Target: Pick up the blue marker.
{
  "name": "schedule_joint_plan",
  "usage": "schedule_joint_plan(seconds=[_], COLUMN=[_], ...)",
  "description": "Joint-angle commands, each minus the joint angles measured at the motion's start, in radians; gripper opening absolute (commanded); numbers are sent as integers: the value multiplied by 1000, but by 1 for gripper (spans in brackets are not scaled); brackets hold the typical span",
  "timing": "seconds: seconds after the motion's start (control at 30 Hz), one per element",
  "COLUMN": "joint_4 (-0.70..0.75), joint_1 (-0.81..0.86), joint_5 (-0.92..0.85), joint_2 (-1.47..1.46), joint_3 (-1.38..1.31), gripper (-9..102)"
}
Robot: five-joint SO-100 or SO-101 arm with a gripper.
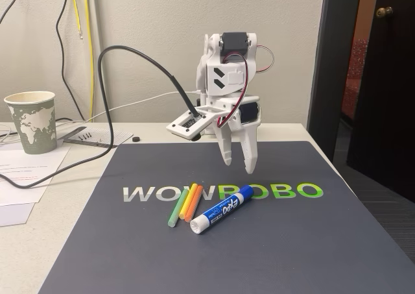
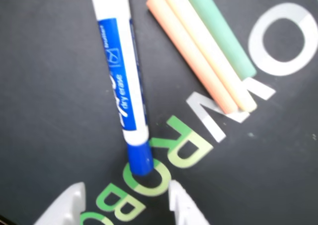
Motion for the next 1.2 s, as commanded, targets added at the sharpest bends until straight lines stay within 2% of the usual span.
schedule_joint_plan(seconds=[0.0, 0.2, 0.47, 1.17], joint_4=[167, 75, 40, -64], joint_1=[18, 46, 54, 11], joint_5=[-40, -141, -255, -267], joint_2=[-29, -46, -63, -146], joint_3=[-126, -130, -130, -130], gripper=[21, 18, 18, 20])
